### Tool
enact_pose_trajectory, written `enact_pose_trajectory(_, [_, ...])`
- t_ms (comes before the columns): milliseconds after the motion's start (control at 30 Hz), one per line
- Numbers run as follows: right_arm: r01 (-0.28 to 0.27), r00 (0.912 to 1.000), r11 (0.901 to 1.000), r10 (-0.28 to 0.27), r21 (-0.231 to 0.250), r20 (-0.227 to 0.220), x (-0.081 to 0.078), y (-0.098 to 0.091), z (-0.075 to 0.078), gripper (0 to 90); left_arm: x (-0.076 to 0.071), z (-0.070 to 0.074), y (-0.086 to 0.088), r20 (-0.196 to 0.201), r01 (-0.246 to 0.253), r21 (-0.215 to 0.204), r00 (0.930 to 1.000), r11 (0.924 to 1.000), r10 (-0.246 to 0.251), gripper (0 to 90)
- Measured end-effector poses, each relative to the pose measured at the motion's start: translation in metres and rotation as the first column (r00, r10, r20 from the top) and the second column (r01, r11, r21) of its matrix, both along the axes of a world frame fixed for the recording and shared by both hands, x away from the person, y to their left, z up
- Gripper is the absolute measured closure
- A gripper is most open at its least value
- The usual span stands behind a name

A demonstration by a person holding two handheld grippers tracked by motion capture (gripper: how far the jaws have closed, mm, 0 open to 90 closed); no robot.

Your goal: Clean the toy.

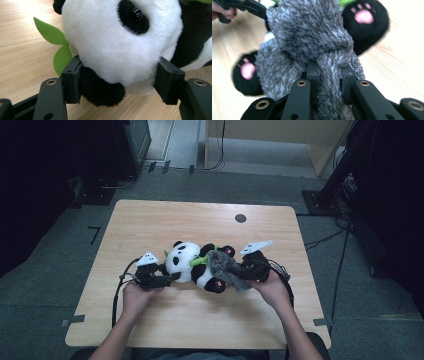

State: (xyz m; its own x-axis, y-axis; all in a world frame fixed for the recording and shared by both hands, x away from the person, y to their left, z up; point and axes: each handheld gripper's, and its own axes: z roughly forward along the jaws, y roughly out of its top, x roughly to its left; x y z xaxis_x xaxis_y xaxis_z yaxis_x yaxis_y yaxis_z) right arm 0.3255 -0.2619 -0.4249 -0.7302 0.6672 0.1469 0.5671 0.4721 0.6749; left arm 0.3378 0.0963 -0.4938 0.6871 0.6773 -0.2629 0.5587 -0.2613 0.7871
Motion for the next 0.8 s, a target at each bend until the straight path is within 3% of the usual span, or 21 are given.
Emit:
enact_pose_trajectory(233, [0.035,0.9994,0.9986,-0.035,-0.040,-0.002,-0.002,-0.011,-0.002,76.2,0.001,0.000,0.001,-0.007,-0.001,-0.007,1.0000,1.0000,0.001,33.9])
enact_pose_trajectory(567, [0.017,0.9987,0.9970,-0.021,0.075,0.046,-0.015,-0.019,0.023,76.5,0.000,0.000,0.000,-0.006,-0.008,-0.003,1.0000,1.0000,0.008,33.8])
enact_pose_trajectory(800, [-0.054,0.9927,0.9942,0.043,0.093,0.112,-0.034,-0.002,0.052,76.6,0.000,0.000,0.000,-0.007,-0.009,-0.003,0.9999,1.0000,0.009,33.7])
